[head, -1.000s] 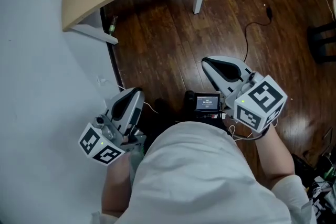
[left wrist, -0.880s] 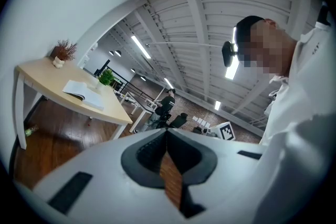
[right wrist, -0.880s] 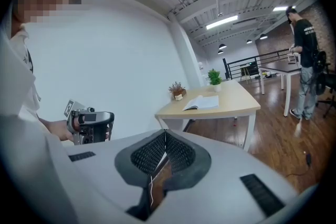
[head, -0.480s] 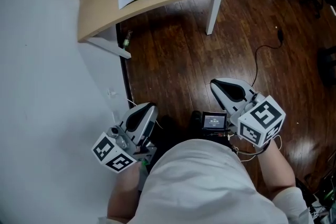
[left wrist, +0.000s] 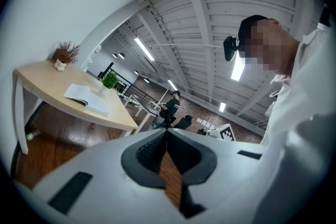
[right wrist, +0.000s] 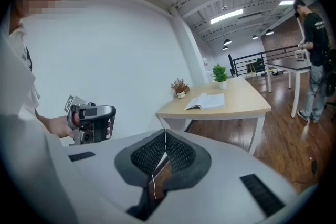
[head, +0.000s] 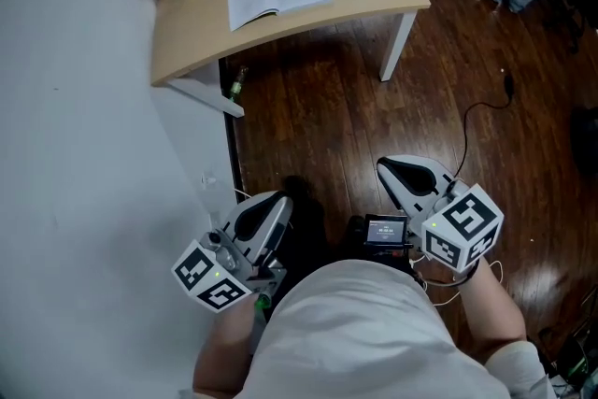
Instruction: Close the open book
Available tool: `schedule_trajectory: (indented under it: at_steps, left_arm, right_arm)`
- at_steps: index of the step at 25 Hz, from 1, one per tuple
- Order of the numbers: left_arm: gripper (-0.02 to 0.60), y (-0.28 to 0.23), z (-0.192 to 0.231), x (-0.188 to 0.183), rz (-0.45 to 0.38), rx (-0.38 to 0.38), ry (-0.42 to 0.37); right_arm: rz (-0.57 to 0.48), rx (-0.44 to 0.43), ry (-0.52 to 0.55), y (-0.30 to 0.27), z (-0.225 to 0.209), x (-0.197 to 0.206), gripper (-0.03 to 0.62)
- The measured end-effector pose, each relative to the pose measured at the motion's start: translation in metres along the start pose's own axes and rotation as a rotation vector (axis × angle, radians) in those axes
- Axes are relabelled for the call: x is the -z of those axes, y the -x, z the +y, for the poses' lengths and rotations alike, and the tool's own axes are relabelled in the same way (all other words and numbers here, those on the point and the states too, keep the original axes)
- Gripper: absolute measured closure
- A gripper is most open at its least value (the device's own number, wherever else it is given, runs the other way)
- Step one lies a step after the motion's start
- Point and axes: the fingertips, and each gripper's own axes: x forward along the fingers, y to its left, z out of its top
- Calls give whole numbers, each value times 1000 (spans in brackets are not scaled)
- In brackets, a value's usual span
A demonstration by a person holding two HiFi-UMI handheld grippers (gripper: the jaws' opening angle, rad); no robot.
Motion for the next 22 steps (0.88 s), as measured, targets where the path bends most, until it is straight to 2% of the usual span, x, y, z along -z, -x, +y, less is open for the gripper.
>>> schedule_trajectory:
  at_steps: [9, 17, 22]
  left_arm:
    - [583, -11, 91, -56, -10, 61, 7]
    - [583, -6, 168, -94, 54, 110, 32]
    - [583, -19, 196, -126, 74, 145, 22]
  right_arm:
    - [-9, 24, 46, -89, -2, -45, 591]
    - [17, 73, 75, -168, 2, -79, 591]
    - [25, 108, 129, -199, -7, -107, 591]
